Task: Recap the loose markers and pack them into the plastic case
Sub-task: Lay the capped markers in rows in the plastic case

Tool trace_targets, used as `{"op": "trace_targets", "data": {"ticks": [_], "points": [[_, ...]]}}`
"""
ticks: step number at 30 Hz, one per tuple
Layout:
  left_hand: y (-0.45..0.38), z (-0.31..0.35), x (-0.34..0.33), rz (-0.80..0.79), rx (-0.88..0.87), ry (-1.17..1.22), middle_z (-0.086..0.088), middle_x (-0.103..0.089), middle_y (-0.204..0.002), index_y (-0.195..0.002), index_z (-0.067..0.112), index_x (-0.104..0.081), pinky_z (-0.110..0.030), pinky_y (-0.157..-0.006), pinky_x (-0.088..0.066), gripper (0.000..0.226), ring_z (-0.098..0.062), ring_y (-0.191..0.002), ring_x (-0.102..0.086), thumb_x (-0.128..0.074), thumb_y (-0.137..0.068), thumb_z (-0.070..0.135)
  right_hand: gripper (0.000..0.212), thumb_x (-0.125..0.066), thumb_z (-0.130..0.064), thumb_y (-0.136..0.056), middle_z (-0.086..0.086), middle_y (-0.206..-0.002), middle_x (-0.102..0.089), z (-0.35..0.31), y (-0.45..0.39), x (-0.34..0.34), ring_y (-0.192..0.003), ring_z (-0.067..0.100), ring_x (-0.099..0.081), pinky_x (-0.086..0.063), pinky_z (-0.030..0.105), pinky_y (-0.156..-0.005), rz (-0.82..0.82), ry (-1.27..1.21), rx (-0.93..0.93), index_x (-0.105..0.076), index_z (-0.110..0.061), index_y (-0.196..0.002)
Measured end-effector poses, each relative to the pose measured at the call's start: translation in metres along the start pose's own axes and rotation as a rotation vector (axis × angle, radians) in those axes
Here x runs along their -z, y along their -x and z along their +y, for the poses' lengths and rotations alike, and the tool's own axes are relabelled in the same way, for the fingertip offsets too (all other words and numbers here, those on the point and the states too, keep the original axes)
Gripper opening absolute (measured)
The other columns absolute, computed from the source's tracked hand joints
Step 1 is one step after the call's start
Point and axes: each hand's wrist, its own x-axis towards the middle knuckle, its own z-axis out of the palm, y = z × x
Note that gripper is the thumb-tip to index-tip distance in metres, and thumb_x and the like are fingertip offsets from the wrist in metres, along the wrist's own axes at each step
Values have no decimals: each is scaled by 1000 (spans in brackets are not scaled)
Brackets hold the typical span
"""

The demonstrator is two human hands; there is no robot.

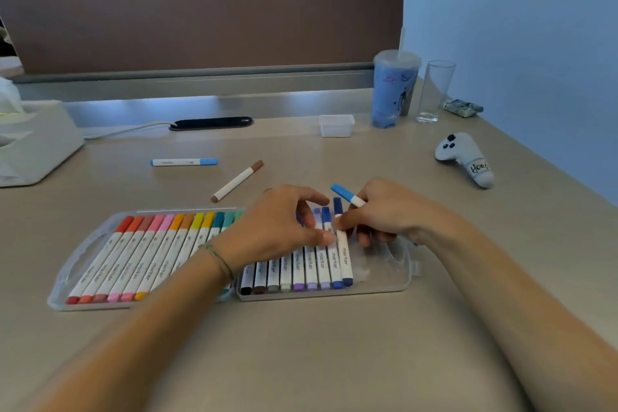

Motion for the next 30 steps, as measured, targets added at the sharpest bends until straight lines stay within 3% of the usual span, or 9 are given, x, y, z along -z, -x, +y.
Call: {"op": "trace_targets", "data": {"ticks": [6, 10, 12, 16, 19, 21, 25, 28, 30], "points": [[6, 2, -9, -8, -27, -131, 19, -52, -98, -131, 46, -52, -30, -85, -51, 74, -3, -91, -52, -71, -66, 75, 27, -75, -32, -91, 1, -55, -69, -1, 0, -9, -39, 9, -55, -46, 26, -52, 32, 151, 10, -69, -11, -76], [11, 7, -16, 25, -57, -234, 15, -51, -100, -131, 50, -50, -27, -74, -44, 77, -7, -93, -53, -67, -63, 82, 27, -78, -38, -88, 3, -62, -70, -2, 1, -14, -54, 17, -64, -59, 37, -68, 121, 281, 43, -71, -12, -81], [11, 7, -18, 39, -70, -258, 13, -51, -100, -133, 50, -48, -26, -72, -42, 81, -8, -93, -53, -67, -62, 84, 28, -79, -37, -87, 4, -61, -71, -2, 3, -14, -52, 18, -65, -59, 37, -65, 121, 279, 42, -71, -12, -81], [11, 7, -18, 25, -68, -276, 12, -48, -100, -138, 48, -47, -27, -72, -43, 86, -10, -93, -53, -65, -62, 84, 24, -77, -32, -88, 2, -57, -65, -1, 8, 1, -42, 10, -52, -43, 24, -46, 71, -26, 18, -74, -9, -84], [9, 5, -17, -4, -58, -276, 12, -48, -104, -143, 47, -43, -26, -76, -45, 88, -10, -97, -52, -64, -65, 83, 35, -48, -24, -101, 10, -65, -61, 1, 12, 20, -48, 13, -48, -41, 24, -47, -7, -445, -27, -74, -3, -107], [8, 4, -15, -22, -58, -260, 12, -49, -105, -143, 47, -42, -23, -73, -43, 85, -8, -98, -51, -65, -69, 80, 41, -37, -18, -103, 10, -67, -58, 3, 15, 27, -52, 14, -48, -43, 24, -49, -96, -628, -33, -73, 1, -113], [7, 2, -14, -30, -63, -247, 14, -48, -103, -143, 48, -42, -23, -73, -43, 83, -6, -95, -50, -66, -70, 77, 32, -43, -8, -105, 7, -71, -63, 5, 16, 29, -61, 12, -57, -51, 21, -58, -147, -564, 27, -73, -2, -114], [7, 0, -16, 6, -60, -261, 12, -47, -102, -141, 48, -44, -26, -76, -47, 82, -8, -95, -51, -65, -69, 80, 19, -59, -6, -99, 9, -86, -78, 6, 12, 27, -77, 13, -68, -56, 26, -76, -58, -469, 55, -75, -7, -110], [6, 0, -17, 33, -54, -258, 13, -46, -100, -139, 48, -47, -23, -71, -43, 79, -8, -93, -51, -65, -69, 79, 15, -66, -6, -94, 11, -92, -80, 7, 11, 26, -84, 14, -69, -55, 25, -79, -13, -465, 59, -76, -10, -105]]}}
